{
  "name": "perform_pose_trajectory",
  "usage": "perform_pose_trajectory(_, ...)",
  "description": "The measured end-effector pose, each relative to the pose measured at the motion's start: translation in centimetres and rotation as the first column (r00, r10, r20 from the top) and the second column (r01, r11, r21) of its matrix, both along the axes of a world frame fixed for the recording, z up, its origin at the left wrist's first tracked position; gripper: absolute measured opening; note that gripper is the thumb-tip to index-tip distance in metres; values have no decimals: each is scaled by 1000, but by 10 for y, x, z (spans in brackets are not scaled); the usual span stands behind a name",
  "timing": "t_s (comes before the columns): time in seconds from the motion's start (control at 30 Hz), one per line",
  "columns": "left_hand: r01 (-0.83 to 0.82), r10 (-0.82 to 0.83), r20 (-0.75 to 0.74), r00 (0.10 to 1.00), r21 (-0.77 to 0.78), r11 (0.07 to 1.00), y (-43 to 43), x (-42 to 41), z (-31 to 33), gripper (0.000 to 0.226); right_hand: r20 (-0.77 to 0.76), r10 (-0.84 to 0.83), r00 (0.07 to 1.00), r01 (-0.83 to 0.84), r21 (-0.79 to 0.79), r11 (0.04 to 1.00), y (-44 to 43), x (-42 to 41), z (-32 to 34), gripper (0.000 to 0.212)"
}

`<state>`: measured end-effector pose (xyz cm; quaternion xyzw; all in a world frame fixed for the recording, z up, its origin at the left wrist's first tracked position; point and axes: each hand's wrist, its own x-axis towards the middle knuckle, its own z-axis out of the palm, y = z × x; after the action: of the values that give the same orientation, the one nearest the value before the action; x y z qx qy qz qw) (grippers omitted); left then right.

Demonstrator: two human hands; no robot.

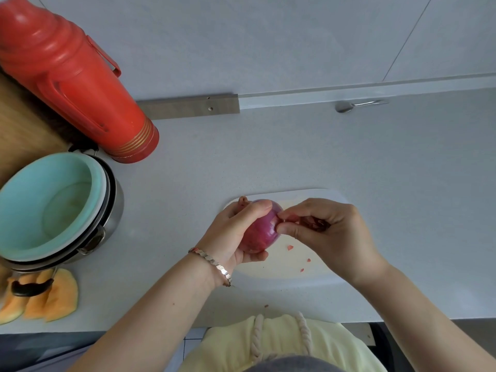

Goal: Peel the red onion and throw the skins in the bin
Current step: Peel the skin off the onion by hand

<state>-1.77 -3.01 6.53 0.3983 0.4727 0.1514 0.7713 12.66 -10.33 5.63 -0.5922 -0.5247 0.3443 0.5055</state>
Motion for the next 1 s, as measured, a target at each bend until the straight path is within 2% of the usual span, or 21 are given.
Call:
perform_pose_trajectory(0.1,9,-9,-11,1000,-1,1000,0,0,-1,26,11,-2,1000,2,-6,1000,0,0,0,16)
perform_pose_trajectory(0.2,29,-28,-44,999,21,999,1,-2,-3,45,-13,-6,1000,5,-46,999,-1,0,3,15)
perform_pose_trajectory(0.33,73,-69,-101,992,33,997,2,-3,-3,59,-28,93,995,-96,-157,983,1,6,10,6)
perform_pose_trajectory(0.43,85,-80,-154,985,29,996,2,-3,-3,75,43,171,984,-160,-191,968,4,9,12,23)
perform_pose_trajectory(0.57,103,-102,-166,981,-1,995,2,-4,-4,71,158,245,957,-216,-181,960,3,10,10,18)
perform_pose_trajectory(0.7,86,-94,-151,984,-57,995,2,-4,-6,79,268,257,929,-224,-149,963,3,8,9,10)
perform_pose_trajectory(0.73,85,-95,-142,985,-76,994,2,-4,-6,72,290,248,925,-221,-123,968,3,7,8,9)
perform_pose_trajectory(0.83,77,-91,-71,993,-180,981,1,-5,-5,25,321,218,921,-210,-62,976,0,5,6,8)
perform_pose_trajectory(0.87,58,-71,-49,996,-229,972,1,-4,-4,19,325,210,922,-210,-36,977,-1,5,4,10)
perform_pose_trajectory(1.0,-50,54,0,999,-413,909,2,-4,-3,47,235,122,964,-140,62,988,-7,1,1,9)
